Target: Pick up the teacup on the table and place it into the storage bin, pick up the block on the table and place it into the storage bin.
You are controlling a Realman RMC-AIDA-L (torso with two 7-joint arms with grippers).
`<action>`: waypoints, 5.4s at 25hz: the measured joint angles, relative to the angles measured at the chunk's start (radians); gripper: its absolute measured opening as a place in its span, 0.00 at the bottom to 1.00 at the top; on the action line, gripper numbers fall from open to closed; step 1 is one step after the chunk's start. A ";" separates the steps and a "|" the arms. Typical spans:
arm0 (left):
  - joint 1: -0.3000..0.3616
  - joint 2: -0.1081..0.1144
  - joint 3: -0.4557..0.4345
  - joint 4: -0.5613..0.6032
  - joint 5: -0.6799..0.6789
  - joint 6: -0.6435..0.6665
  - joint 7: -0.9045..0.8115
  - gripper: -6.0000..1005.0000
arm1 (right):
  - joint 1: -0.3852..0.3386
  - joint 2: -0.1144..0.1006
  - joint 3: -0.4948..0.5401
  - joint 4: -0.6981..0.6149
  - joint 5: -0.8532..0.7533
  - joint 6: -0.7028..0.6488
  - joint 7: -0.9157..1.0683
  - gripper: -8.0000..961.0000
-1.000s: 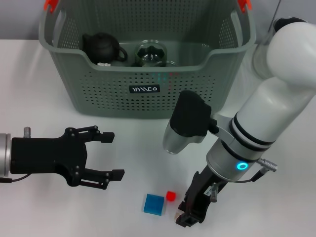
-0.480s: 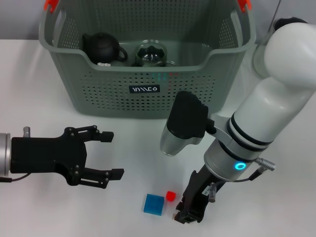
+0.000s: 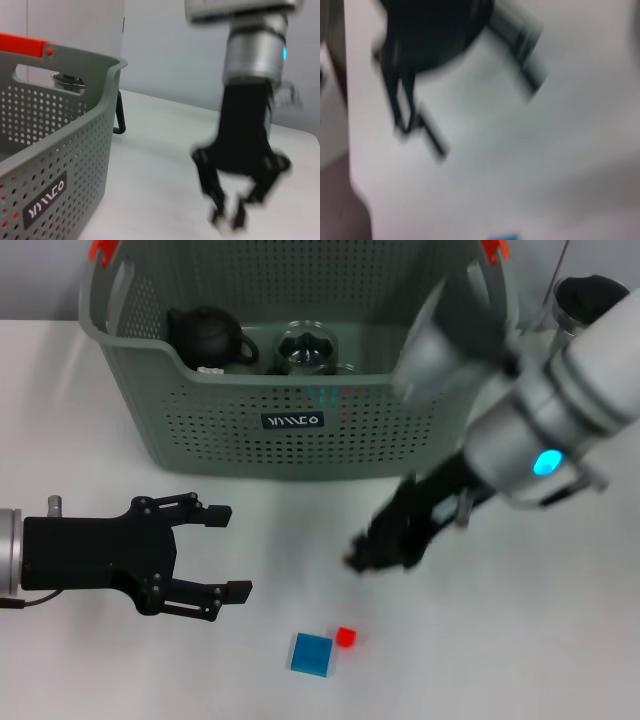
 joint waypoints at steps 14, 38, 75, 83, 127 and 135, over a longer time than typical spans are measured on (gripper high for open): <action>-0.015 0.003 -0.001 0.001 -0.011 -0.001 0.000 0.94 | 0.167 -0.008 0.411 -0.044 0.009 0.118 -0.108 0.26; -0.025 0.008 -0.001 0.000 -0.031 -0.005 0.000 0.94 | 0.045 -0.015 0.398 -0.156 0.028 -0.130 -0.215 0.82; -0.017 0.008 -0.001 -0.002 -0.028 -0.005 0.026 0.94 | 0.056 0.035 -0.492 0.027 -0.059 0.246 -0.016 0.79; -0.017 0.007 0.000 -0.002 -0.028 -0.004 0.026 0.94 | 0.050 0.035 -0.507 0.028 -0.059 0.259 -0.015 0.79; -0.016 0.006 -0.001 -0.009 -0.028 -0.007 0.024 0.94 | 0.027 0.028 -0.517 0.019 -0.095 0.367 -0.010 0.79; -0.016 0.006 -0.001 -0.009 -0.028 -0.006 0.023 0.94 | 0.027 0.027 -0.494 0.015 -0.091 0.295 -0.010 0.79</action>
